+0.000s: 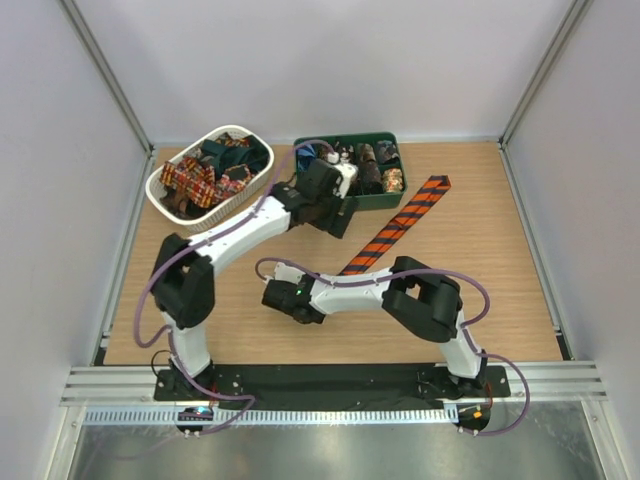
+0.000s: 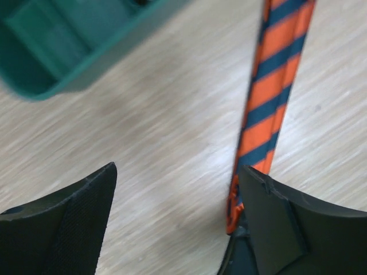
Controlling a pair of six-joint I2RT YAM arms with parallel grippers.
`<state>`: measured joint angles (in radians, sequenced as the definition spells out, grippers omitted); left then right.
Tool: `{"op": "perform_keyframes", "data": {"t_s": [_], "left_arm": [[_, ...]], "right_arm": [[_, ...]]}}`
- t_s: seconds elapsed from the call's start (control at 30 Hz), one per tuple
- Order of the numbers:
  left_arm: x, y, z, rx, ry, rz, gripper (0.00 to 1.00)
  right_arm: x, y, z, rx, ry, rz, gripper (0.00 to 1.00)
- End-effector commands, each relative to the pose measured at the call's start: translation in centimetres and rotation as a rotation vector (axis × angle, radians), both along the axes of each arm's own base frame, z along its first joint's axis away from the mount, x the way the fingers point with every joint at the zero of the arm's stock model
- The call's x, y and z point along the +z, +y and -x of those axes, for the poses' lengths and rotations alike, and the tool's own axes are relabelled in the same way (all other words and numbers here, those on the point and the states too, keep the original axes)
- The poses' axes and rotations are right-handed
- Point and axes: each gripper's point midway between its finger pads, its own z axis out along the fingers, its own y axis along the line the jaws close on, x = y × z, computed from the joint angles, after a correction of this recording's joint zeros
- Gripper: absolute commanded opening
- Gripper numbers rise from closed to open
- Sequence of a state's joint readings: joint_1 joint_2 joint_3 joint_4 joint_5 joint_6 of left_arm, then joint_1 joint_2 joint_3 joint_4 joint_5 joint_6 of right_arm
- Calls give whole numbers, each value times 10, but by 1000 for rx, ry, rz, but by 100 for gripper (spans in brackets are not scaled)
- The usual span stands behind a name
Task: Roll the ties
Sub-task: Roll the tie
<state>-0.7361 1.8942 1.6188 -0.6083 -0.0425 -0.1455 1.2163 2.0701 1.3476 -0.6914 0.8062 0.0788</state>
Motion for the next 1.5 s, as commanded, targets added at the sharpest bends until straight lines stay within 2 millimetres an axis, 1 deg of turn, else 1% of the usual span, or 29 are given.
{"op": "perform_keyframes", "data": {"t_s": [0.0, 0.03, 0.07, 0.1, 0.13, 0.17, 0.23, 0.27, 0.3, 0.33, 0.37, 0.4, 0.47, 0.5, 0.53, 0.57, 0.6, 0.63, 0.73, 0.83, 0.87, 0.97, 1.07, 1.17, 1.23, 1.27, 1.3, 1.4, 1.47], "left_arm": [[61, 13, -20, 110, -170, 219, 88], [69, 23, -23, 155, -193, 251, 89], [85, 31, -22, 182, -230, 287, 91], [81, 43, -24, 224, -257, 287, 96], [85, 53, -27, 259, -275, 293, 100], [96, 62, -26, 300, -298, 320, 100], [94, 80, -29, 362, -310, 322, 100], [98, 86, -29, 385, -320, 333, 100], [109, 92, -28, 411, -348, 359, 100], [104, 107, -30, 482, -368, 337, 100], [105, 113, -30, 510, -380, 347, 100], [116, 125, -31, 588, -418, 383, 100], [106, 140, -25, 689, -420, 406, 100], [125, 145, -23, 725, -472, 489, 100], [126, 153, -22, 759, -503, 511, 100], [111, 160, -16, 787, -503, 512, 100], [119, 164, -16, 812, -534, 569, 100], [116, 169, -8, 817, -544, 581, 100], [121, 173, -3, 810, -562, 606, 100], [113, 168, 3, 743, -538, 559, 100], [105, 164, 6, 715, -516, 545, 100], [100, 164, 9, 694, -529, 559, 100], [80, 166, 10, 709, -503, 524, 100], [68, 164, 11, 694, -483, 510, 100], [56, 155, 17, 634, -457, 522, 100], [62, 150, 17, 596, -478, 556, 100], [60, 146, 19, 576, -478, 572, 100], [45, 138, 22, 523, -450, 566, 100], [42, 121, 28, 402, -444, 577, 100]], "right_arm": [[6, 24, 18, 15, 100, -196, 2], [10, 30, 20, 20, 118, -244, 2], [9, 29, 23, 22, 135, -261, 2], [9, 30, 24, 20, 145, -281, 2], [7, 35, 26, 23, 173, -324, 2], [10, 32, 28, 21, 187, -352, 2], [11, 36, 29, 23, 217, -407, 2], [7, 35, 34, 29, 255, -426, 2], [14, 38, 36, 38, 266, -464, 2], [16, 41, 35, 42, 272, -493, 2], [12, 38, 39, 40, 305, -507, 2], [20, 42, 38, 48, 309, -550, 2], [19, 38, 40, 49, 350, -582, 2], [23, 39, 39, 52, 351, -607, 2], [25, 39, 39, 53, 360, -620, 2], [23, 34, 37, 43, 371, -627, 2], [27, 37, 38, 52, 392, -660, 2], [24, 32, 39, 42, 405, -666, 2], [26, 29, 37, 35, 451, -729, 2], [31, 30, 36, 34, 510, -805, 2], [29, 27, 36, 26, 523, -812, 2], [28, 23, 35, 22, 559, -841, 2], [29, 20, 32, 13, 602, -881, 2], [28, 16, 28, -3, 651, -922, 2], [24, 12, 26, -18, 688, -942, 2], [26, 9, 22, -29, 711, -974, 2], [25, 8, 21, -30, 730, -990, 2], [26, 4, 14, -55, 781, -1052, 2], [30, 3, 11, -64, 832, -1120, 2]]}}
